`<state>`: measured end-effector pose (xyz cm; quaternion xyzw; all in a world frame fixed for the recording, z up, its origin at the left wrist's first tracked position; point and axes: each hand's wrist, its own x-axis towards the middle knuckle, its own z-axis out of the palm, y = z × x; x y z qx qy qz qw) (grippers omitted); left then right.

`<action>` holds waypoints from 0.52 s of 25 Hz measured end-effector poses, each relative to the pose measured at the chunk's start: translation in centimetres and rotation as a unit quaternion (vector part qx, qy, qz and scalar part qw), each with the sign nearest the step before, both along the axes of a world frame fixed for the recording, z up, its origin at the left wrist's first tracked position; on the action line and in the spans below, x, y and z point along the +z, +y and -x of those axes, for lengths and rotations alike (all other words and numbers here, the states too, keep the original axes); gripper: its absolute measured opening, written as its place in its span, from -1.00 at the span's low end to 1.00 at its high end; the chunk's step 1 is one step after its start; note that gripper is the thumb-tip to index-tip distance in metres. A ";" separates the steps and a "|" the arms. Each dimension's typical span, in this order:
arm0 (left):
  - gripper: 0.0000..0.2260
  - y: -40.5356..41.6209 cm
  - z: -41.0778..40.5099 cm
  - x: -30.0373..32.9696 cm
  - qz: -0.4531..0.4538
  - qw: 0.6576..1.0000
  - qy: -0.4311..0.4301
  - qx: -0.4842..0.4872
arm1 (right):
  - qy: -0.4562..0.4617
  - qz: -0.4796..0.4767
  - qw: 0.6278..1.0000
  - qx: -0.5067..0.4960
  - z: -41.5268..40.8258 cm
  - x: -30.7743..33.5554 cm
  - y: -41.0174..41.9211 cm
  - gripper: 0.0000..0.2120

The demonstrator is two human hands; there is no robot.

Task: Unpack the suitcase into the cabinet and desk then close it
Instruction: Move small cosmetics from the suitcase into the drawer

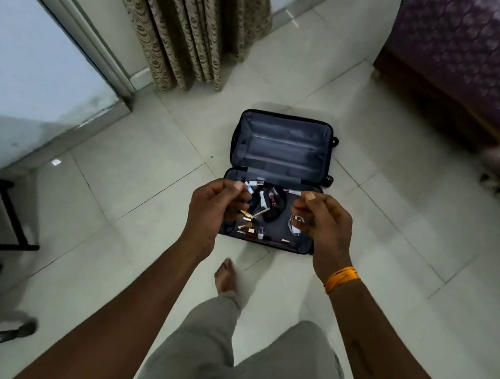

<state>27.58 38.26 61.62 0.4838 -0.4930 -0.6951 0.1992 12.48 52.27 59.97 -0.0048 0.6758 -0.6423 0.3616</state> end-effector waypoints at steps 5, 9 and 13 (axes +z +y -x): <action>-0.84 -6.0 2.1 -10.3 -0.074 0.996 -0.047 0.007 | -0.028 -0.060 0.996 -0.052 1.4 -10.0 -5.8 -0.88; -0.83 -9.4 3.3 -21.5 -0.098 0.992 -0.074 0.011 | -0.062 -0.077 0.993 -0.062 2.5 -20.4 -9.0 -0.90; -0.85 -12.1 4.2 -37.2 -0.111 0.988 -0.109 0.025 | -0.071 -0.110 0.991 -0.037 3.8 -34.5 -10.8 -0.89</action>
